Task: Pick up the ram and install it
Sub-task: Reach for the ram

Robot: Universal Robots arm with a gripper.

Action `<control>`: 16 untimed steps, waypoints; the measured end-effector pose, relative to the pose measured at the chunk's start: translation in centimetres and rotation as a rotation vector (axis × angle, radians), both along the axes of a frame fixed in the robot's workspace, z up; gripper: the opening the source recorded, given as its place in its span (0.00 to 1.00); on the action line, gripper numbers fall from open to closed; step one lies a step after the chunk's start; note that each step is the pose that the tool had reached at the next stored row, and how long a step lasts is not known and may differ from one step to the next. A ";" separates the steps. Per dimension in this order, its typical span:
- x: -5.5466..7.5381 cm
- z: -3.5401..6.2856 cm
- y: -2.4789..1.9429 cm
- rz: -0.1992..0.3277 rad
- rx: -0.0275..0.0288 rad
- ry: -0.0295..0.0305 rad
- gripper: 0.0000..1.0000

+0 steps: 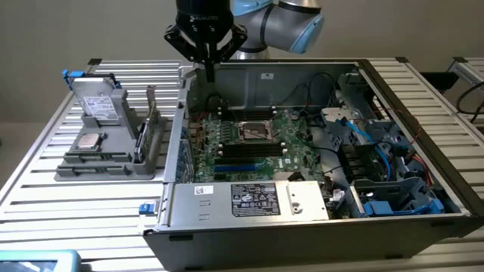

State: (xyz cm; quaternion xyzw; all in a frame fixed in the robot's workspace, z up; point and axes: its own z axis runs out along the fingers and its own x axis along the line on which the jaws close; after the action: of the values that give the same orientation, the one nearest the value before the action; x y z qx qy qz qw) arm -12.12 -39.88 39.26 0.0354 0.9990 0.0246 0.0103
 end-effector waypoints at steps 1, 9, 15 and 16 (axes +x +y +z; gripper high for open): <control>0.0 0.00 0.00 0.000 0.0000 0.0000 0.11; 0.0 0.00 0.00 0.000 0.0000 0.0000 0.11; -1.3 0.00 -0.09 0.000 0.0000 0.0001 0.11; -1.7 0.00 -0.11 0.000 0.0000 0.0000 0.11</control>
State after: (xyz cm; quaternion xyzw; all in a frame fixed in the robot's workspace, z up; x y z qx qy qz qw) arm -13.84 -39.99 39.26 0.0354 0.9990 0.0246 0.0103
